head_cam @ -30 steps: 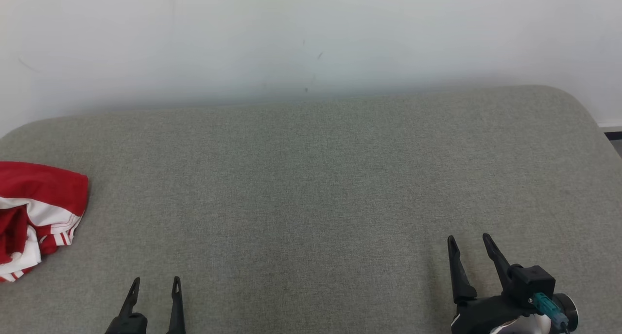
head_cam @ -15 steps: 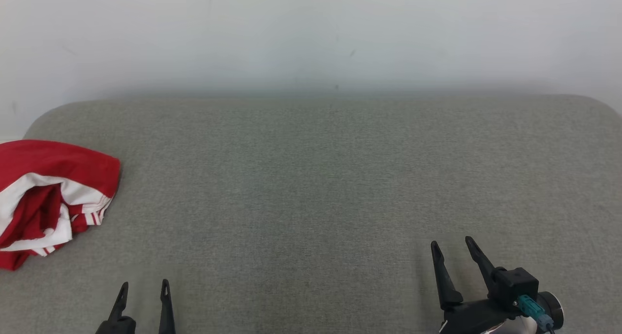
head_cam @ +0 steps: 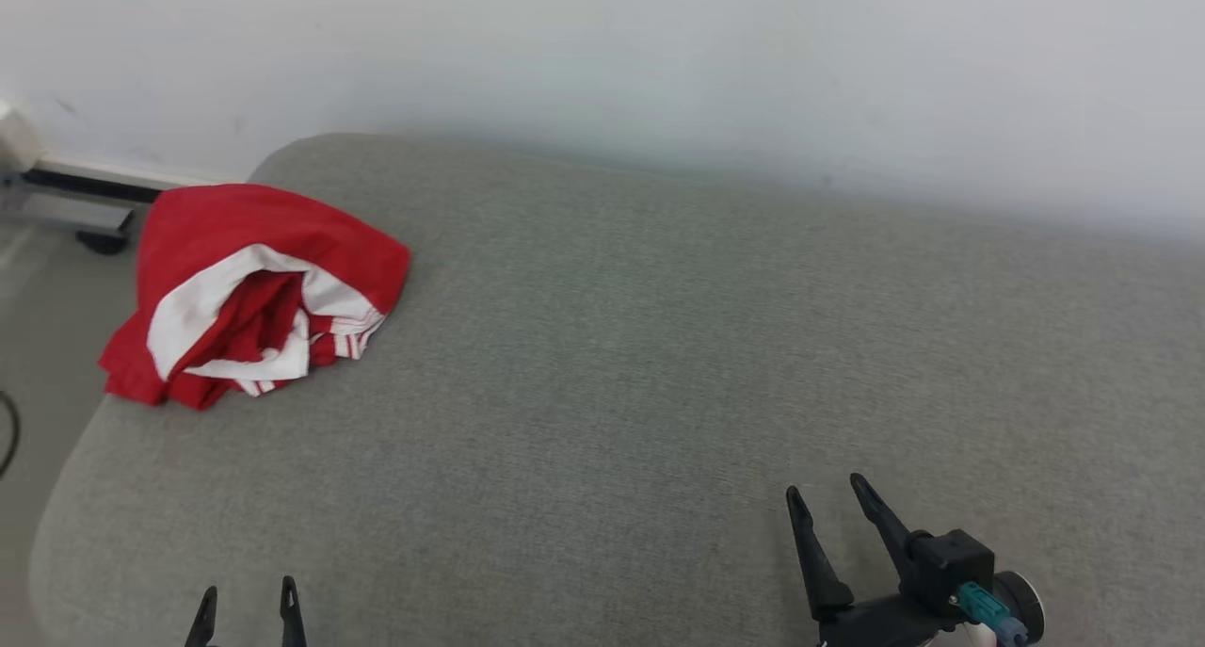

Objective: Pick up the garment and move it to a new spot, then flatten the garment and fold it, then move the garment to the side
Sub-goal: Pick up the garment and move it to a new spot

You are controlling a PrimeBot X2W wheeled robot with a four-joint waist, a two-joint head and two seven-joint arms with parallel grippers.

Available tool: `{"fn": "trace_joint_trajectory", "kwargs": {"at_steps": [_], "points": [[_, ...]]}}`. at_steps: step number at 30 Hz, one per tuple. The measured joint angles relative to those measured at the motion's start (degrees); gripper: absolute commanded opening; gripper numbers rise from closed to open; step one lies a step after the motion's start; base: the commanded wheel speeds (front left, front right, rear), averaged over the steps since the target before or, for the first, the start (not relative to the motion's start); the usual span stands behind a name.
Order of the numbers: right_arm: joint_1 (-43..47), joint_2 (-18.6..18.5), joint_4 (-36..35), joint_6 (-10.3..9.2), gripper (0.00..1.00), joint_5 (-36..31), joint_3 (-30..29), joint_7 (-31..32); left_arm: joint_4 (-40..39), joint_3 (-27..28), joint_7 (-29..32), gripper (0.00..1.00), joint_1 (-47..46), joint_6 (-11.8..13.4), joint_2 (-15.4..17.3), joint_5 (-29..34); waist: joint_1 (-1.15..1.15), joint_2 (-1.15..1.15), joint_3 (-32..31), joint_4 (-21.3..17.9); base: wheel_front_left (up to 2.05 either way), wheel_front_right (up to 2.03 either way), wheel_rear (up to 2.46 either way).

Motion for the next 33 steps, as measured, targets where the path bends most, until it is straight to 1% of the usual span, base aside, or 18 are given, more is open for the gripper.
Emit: {"fn": "trace_joint_trajectory", "kwargs": {"at_steps": [4, 5, 12, 14, 16, 18, 22, 25, 28, 33], "points": [[-0.02, 0.23, 0.37, 0.00, 1.00, 0.68, 1.16, 0.00, 0.27, 1.47, 0.00, 1.00, 0.60, 0.25, -0.07, -0.48, 0.00, 0.00, -0.02, 4.10, 0.00, 0.00, 0.00], [-0.02, 0.23, 0.37, 0.00, 1.00, 0.68, 1.16, 0.00, 0.27, 1.47, 0.00, 1.00, 0.60, 0.25, -0.07, -0.48, 0.00, 0.00, -0.02, 4.10, 0.00, 0.00, 0.00], [-0.01, 0.53, 0.89, 0.00, 1.00, 1.11, 2.48, 0.00, 1.41, 3.80, 0.00, 1.00, 1.70, 0.05, -0.04, -0.97, 0.00, 0.00, -0.19, 10.43, 0.00, 0.00, 0.00], [0.03, 0.63, 1.11, 0.00, 1.00, 1.83, 2.72, 0.00, 1.94, 4.56, 0.00, 1.00, 2.11, -0.21, -0.08, -1.30, 0.00, 0.00, -0.28, 11.87, 0.00, 0.00, 0.00], [0.03, 0.75, 1.29, 0.00, 1.00, 2.36, 2.96, 0.00, 3.26, 5.43, 0.00, 1.00, 2.47, -1.05, -0.14, -2.58, 0.00, 0.00, -0.35, 12.97, 0.00, 0.00, 0.00], [-0.03, 0.81, 1.25, 0.00, 1.00, 2.46, 2.94, 0.00, 3.21, 5.57, 0.00, 1.00, 2.42, -1.68, -0.18, -2.53, 0.00, 0.00, -0.33, 13.72, 0.00, 0.00, 0.00], [-0.09, 0.63, 1.09, 0.00, 1.00, 2.59, 3.15, 0.00, 3.66, 6.41, 0.00, 1.00, 2.21, -2.23, 0.14, -2.36, 0.00, 0.00, 0.12, 13.94, 0.00, 0.00, 0.00], [-0.44, 0.15, 1.08, 0.00, 1.00, 2.78, 3.58, 0.00, 4.08, 6.89, 0.00, 1.00, 0.69, -3.63, 0.45, -2.80, 0.00, 0.00, 1.05, 12.95, 0.00, 0.00, 0.00], [-1.46, -0.90, 1.08, 0.00, 1.00, 3.24, 3.98, 0.00, 4.56, 7.32, 0.00, 1.00, -1.86, -4.37, 1.11, -3.69, 0.01, 0.00, 2.17, 11.85, 0.00, 0.00, 0.00], [-2.62, -3.02, 0.55, 0.00, 1.00, 3.37, 5.17, 0.00, 5.57, 6.95, 0.00, 1.00, -8.82, -5.32, 4.04, -4.60, 0.01, 0.00, 4.65, 9.69, 0.00, 0.00, 0.00]]}}
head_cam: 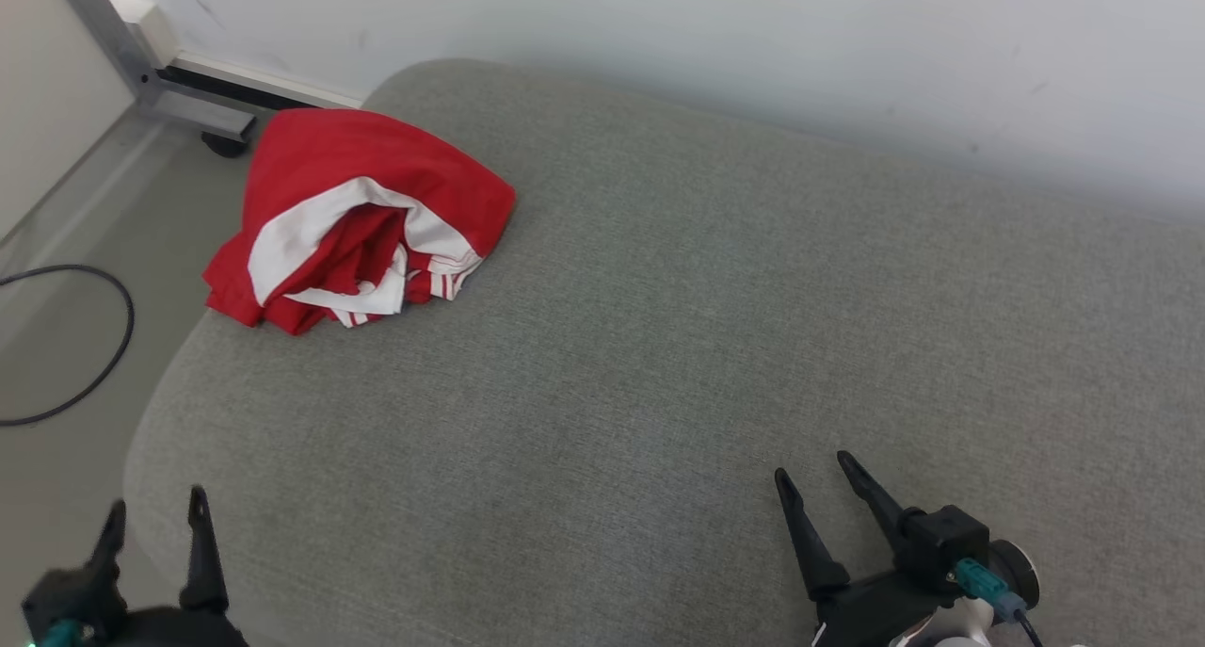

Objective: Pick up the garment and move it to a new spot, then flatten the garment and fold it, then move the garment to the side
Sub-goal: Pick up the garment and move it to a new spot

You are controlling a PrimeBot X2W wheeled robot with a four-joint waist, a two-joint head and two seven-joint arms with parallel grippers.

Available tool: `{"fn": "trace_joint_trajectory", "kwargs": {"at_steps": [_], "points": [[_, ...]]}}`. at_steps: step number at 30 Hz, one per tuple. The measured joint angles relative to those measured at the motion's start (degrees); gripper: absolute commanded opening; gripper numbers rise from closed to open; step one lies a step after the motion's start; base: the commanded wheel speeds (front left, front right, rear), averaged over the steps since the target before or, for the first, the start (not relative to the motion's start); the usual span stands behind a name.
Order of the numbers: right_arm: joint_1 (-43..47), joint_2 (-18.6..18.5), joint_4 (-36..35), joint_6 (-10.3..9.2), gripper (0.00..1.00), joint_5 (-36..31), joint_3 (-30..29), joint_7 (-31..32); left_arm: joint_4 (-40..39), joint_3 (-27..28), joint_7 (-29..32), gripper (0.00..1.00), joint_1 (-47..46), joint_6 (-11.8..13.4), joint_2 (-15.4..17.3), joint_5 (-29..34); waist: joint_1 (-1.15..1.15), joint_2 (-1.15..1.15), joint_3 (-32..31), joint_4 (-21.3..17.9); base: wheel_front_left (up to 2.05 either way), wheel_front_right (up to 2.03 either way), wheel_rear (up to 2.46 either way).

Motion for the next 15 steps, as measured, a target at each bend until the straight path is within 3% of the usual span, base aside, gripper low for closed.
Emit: {"fn": "trace_joint_trajectory", "kwargs": {"at_steps": [8, 15], "points": [[-2.22, -3.91, -1.09, 0.00, 1.00, 1.07, 1.80, 0.00, 5.05, -3.31, 0.58, 1.00, -14.49, -0.77, 8.18, -2.35, 0.01, 0.01, 4.60, -4.41, 0.00, 0.00, 0.00], [-3.45, -6.05, -2.10, 0.00, 1.00, 2.10, 2.36, -0.02, 10.51, -11.28, 4.95, 1.00, -25.71, -0.81, 15.52, -9.09, 0.00, 0.00, 8.47, -8.69, 0.00, 0.00, 0.00]]}}
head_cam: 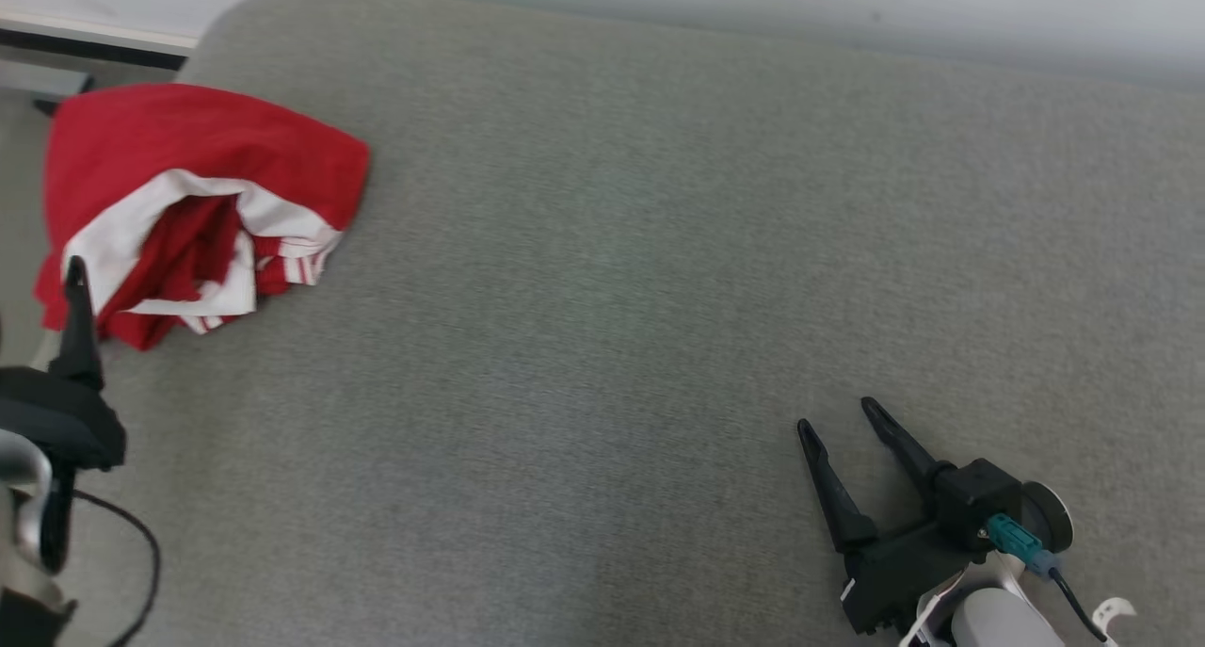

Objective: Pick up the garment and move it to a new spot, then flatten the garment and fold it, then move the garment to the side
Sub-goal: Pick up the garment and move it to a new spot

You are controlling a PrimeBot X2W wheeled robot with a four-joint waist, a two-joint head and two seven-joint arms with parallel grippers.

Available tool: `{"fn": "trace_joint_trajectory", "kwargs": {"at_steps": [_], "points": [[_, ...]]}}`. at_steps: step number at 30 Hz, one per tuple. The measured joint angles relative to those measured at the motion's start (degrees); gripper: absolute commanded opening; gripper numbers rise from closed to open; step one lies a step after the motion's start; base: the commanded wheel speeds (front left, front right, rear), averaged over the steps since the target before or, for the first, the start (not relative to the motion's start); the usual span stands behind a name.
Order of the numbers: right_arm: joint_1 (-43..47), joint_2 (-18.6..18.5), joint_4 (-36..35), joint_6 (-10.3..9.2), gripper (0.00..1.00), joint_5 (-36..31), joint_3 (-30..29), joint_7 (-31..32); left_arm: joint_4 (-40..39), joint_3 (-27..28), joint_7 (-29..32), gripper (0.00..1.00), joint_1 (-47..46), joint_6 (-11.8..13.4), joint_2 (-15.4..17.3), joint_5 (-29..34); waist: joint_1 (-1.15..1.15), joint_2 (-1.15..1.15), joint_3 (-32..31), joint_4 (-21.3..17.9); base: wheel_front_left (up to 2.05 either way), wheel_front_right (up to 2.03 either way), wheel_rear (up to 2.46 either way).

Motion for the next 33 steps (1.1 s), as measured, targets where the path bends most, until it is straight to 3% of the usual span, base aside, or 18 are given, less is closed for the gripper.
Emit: {"fn": "trace_joint_trajectory", "kwargs": {"at_steps": [9, 12, 19, 20, 21, 27, 33], "points": [[-1.87, -0.90, -1.53, 0.24, 1.00, 0.32, -0.68, -0.36, 7.91, -4.43, 6.97, 1.00, -6.37, 0.04, 6.38, -6.27, -0.01, -0.01, 4.60, -5.08, 0.00, 0.00, 0.00], [-2.44, -1.03, -2.34, 0.26, 1.00, 0.44, -0.91, -0.56, 10.76, -4.33, 8.12, 1.00, -7.88, 1.54, 7.82, -6.05, -0.01, -0.02, 6.19, -6.28, 0.00, 0.00, 0.00], [-3.35, -0.93, -3.65, 0.44, 1.00, 0.44, -0.75, -0.98, 16.85, -3.24, 7.56, 1.00, -9.45, 0.96, 7.00, -9.09, -0.02, -0.02, 8.65, -8.59, 0.00, 0.00, 0.00], [-3.44, -0.91, -3.70, 0.45, 1.00, 0.44, -0.73, -0.99, 17.85, -2.85, 7.03, 0.29, -9.66, 0.91, 6.65, -9.81, -0.02, -0.02, 8.82, -8.83, 0.00, 0.00, 0.00], [-3.53, -0.88, -3.72, 0.51, 1.00, 0.45, -0.71, -0.99, 18.71, -2.89, 6.64, 0.00, -9.95, 0.89, 6.53, -10.16, -0.02, -0.02, 8.89, -9.04, 0.00, 0.00, 0.00], [-3.68, -0.71, -2.47, 0.49, 1.00, 0.83, -0.73, -0.94, 22.13, -3.64, 2.46, 0.00, -10.33, 0.45, 6.75, -10.65, -0.01, 0.00, 7.53, -9.40, 0.00, 0.00, 0.00], [-1.99, 0.34, -0.30, 0.24, 1.00, 1.11, -1.48, -0.57, 20.19, -6.64, -3.05, 0.00, -13.98, 0.05, 9.64, -8.70, 0.00, 0.01, 4.61, -9.37, 0.00, 0.00, 0.00]]}}
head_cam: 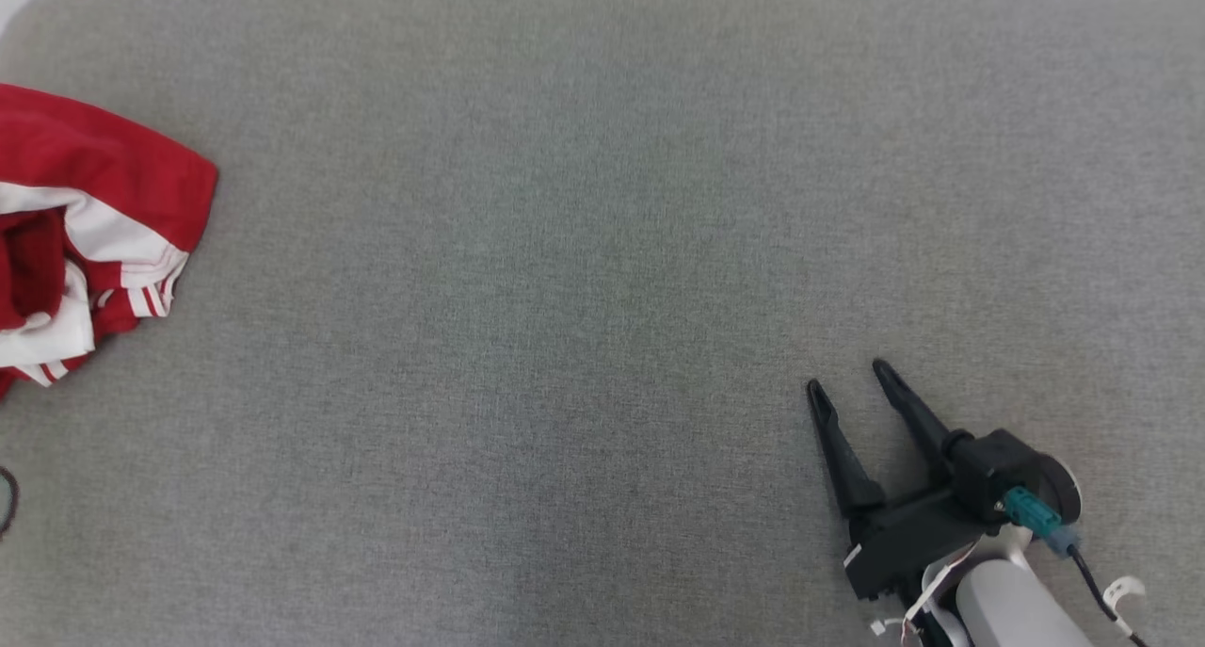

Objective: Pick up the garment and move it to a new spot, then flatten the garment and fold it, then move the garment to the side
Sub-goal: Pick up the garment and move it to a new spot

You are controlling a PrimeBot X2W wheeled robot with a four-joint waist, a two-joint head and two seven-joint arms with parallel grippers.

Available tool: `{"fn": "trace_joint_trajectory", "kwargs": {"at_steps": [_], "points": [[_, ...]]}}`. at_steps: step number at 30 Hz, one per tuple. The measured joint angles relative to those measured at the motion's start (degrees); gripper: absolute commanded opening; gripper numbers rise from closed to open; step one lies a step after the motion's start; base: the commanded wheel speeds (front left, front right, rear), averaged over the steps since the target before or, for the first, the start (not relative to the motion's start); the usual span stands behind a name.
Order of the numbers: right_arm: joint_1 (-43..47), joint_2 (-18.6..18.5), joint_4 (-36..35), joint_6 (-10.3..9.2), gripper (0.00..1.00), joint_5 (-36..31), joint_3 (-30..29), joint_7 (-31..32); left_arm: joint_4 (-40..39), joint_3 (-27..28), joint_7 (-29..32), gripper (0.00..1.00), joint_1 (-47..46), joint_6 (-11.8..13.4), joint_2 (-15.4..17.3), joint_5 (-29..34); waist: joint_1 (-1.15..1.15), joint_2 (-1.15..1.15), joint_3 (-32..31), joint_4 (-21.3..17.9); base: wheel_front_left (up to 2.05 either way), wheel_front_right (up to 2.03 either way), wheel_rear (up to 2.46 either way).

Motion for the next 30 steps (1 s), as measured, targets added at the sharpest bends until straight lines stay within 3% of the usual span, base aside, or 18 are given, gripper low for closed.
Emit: {"fn": "trace_joint_trajectory", "kwargs": {"at_steps": [9, 15, 21, 30], "points": [[2.69, 3.70, 2.60, -0.07, 1.00, 0.97, 0.33, 0.56, -9.39, -5.24, -1.74, 0.00, -4.74, -0.03, 3.57, 0.90, 0.00, 0.00, -5.39, -0.66, 0.00, 0.00, 0.00], [4.07, 4.89, 3.24, -0.07, 1.00, 1.16, -0.82, 0.58, -15.55, -8.28, -1.89, 0.00, -7.22, -0.04, 2.65, 0.92, 0.00, 0.00, -7.97, -1.73, 0.00, 0.00, 0.00], [5.67, 6.70, 3.58, -0.07, 1.00, 1.16, -2.24, 0.58, -21.75, -9.25, -1.89, 0.00, -8.04, 0.49, -3.26, 0.16, 0.00, 0.00, -10.44, -3.95, 0.00, 0.00, 0.00], [6.10, 8.86, 3.93, -0.07, 1.00, 1.24, -2.23, 0.58, -27.92, -11.14, -1.90, 0.00, -1.02, 1.91, -16.12, -2.53, -0.01, -0.01, -12.65, -9.23, 0.00, 0.00, 0.00]]}}
